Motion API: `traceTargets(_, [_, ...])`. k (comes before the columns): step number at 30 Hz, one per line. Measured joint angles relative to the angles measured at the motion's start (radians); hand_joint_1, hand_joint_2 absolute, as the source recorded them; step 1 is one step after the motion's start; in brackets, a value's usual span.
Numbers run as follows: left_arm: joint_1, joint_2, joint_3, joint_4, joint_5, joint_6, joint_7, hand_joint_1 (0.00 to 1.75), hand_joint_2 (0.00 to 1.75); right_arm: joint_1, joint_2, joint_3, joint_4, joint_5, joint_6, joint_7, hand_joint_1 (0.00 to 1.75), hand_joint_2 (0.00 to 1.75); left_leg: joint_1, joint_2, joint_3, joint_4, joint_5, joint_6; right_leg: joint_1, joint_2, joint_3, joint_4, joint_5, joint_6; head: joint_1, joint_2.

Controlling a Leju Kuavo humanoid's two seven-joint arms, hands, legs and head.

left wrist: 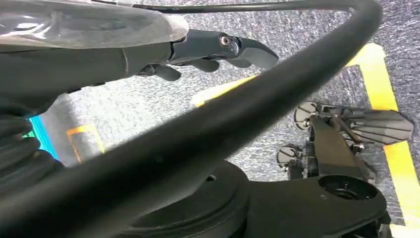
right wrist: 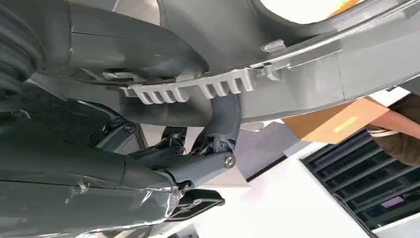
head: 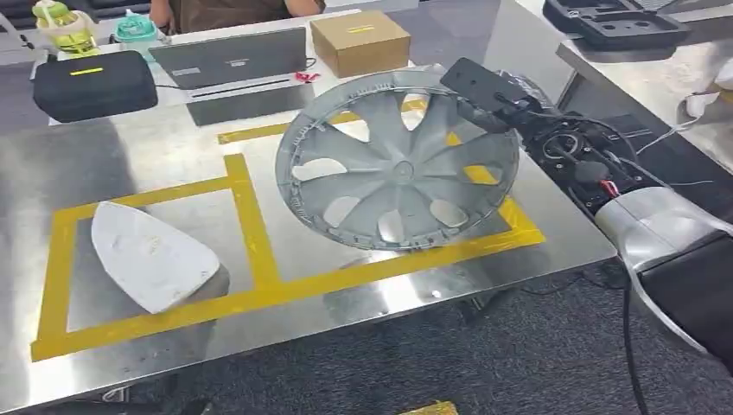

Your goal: Take the parts from the cabinet and place them on the table.

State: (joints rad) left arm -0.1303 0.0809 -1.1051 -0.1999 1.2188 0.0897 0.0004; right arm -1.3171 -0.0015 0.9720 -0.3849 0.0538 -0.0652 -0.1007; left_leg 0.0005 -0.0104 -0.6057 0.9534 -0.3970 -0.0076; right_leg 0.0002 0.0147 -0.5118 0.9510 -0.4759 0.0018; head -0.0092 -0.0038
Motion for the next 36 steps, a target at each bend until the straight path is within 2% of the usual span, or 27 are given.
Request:
traceTargets(7, [0.000,0.000,0.000,0.000,0.004,0.000,-0.025,0.00,1.75,0.000,0.011,0.001,0.000,0.013,0.011,-0.023,1.75,1.75,0.000,0.000,0.000,0.000,0.000,0.000,0.000,0.000,0.001,0.000,0.000,0.000,0.000,0.000])
traceTargets(13, [-0.006,-0.002,0.000,0.000,0.048,0.018,-0.100,0.00,1.75,0.005,0.045,0.003,0.003,0.020,0.011,-0.038,1.75,1.75,0.000,0.000,0.000,0.000,0.000,0.000,0.001,0.000,0.000,0.000,0.000,0.000,0.000,0.000])
traceTargets(17, [-0.006,-0.002,0.006,0.000,0.100,0.019,-0.154,0.00,1.75,0.009,0.050,0.003,0.005,0.022,0.011,-0.041,1.75,1.75,0.001,0.000,0.000,0.000,0.000,0.000,0.001,-0.001,0.000,0.000,0.000,0.000,0.000,0.000])
traceTargets(21, [-0.006,-0.002,0.020,0.000,0.114,0.084,-0.206,0.00,1.75,0.010,0.050,0.002,0.008,0.028,0.011,-0.044,1.75,1.75,0.000,0.000,0.000,0.000,0.000,0.000,0.000,0.000,0.000,0.000,0.000,0.000,0.000,0.000])
traceTargets(22, [-0.007,-0.002,0.025,0.000,0.114,0.093,-0.208,0.00,1.75,0.011,0.050,0.001,0.008,0.029,0.011,-0.045,0.00,0.00,0.000,0.000,0.000,0.000,0.000,0.000,0.000,0.000,0.000,0.000,0.000,0.000,0.001,0.000])
traceTargets(36, [-0.006,-0.001,0.055,0.000,0.111,0.118,-0.194,0.00,1.75,0.015,0.051,-0.009,0.014,0.032,0.015,-0.062,0.00,0.00,0.000,0.000,0.000,0.000,0.000,0.000,0.000,-0.001,0.001,0.000,0.000,0.000,0.000,0.000])
